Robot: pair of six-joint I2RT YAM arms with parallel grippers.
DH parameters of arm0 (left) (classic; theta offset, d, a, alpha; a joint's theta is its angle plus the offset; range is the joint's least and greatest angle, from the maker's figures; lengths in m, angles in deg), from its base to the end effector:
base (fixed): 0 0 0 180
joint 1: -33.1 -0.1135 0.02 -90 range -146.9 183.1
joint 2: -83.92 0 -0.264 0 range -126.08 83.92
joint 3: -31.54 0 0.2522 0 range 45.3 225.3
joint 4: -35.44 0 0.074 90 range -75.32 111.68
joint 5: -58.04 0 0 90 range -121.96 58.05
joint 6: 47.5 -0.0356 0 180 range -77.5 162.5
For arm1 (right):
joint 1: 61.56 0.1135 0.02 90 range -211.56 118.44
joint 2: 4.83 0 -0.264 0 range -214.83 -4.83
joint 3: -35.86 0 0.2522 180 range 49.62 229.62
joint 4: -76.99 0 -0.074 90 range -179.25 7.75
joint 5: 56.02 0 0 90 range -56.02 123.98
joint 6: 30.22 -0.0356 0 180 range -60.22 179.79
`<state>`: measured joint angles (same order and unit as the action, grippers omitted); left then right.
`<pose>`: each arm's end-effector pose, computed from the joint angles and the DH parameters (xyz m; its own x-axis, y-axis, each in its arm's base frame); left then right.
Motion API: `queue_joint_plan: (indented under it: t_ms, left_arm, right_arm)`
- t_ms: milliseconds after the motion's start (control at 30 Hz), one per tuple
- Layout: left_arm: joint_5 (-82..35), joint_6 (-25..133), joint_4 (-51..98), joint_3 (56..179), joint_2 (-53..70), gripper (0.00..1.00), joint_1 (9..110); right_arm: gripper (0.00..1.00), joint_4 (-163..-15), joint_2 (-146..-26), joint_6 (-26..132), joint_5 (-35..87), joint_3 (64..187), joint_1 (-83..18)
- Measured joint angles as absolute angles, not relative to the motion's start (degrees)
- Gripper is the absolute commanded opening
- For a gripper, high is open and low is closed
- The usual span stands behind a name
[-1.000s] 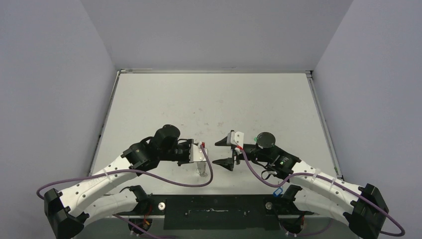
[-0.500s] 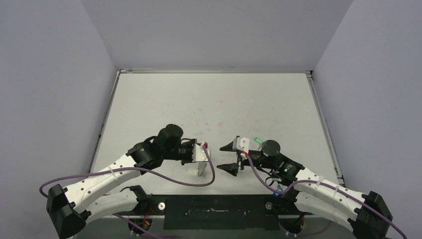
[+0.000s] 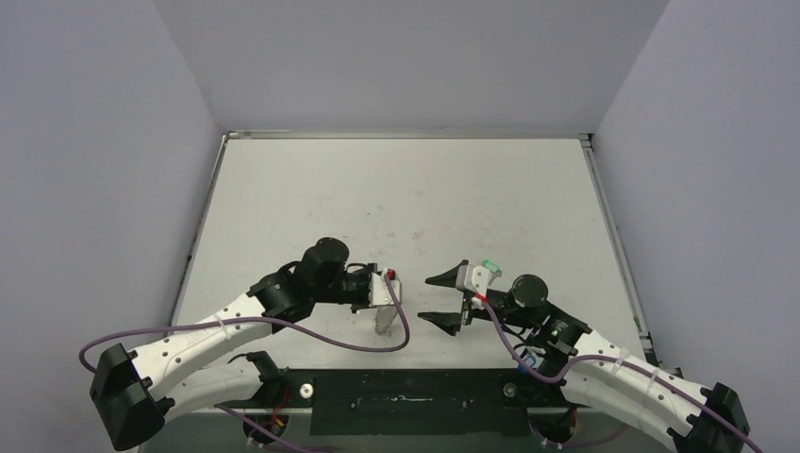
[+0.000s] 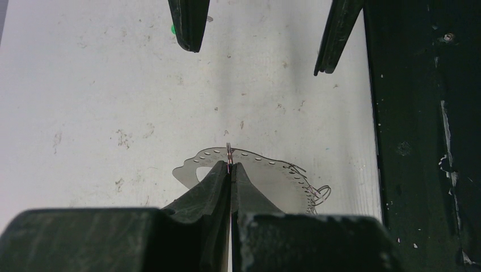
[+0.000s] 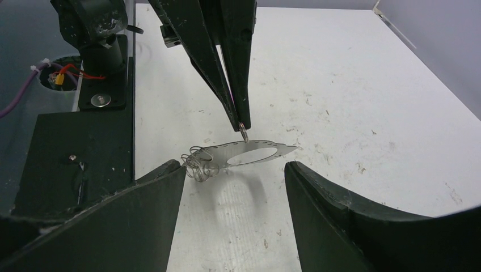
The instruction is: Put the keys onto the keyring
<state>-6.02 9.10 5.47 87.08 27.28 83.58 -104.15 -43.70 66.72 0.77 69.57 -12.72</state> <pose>0.1266 -0.1779 0.2744 0.2389 0.4883 -0.8393 0.9590 0.0173 0.2830 0.0967 0.1402 0.2492 0.0738 -0.0692 -0.9949 -0.9878 0.1319 -0.0824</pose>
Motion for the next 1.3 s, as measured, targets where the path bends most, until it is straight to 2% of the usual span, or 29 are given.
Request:
queue_joint_plan:
  t_ms: [300, 733, 967, 1300]
  left_arm:
    - [-4.9, 10.3, 9.2, 85.2, 27.3, 0.0, 83.6]
    - [-4.3, 10.8, 11.4, 83.1, 28.1, 0.0, 83.6]
    - [-4.2, 10.8, 12.3, 81.2, 29.9, 0.0, 83.6]
    - [-4.0, 11.0, 12.5, 79.4, 32.3, 0.0, 83.6]
  right_arm:
    - [0.72, -102.6, -42.9, 66.7, 1.1, 69.2, -12.7]
    - [0.72, -102.0, -43.7, 66.9, 1.2, 69.2, -12.7]
    - [0.66, -102.0, -46.9, 68.4, 0.9, 69.4, -12.7]
    - [0.48, -104.0, -56.1, 69.9, -1.1, 73.5, -11.1]
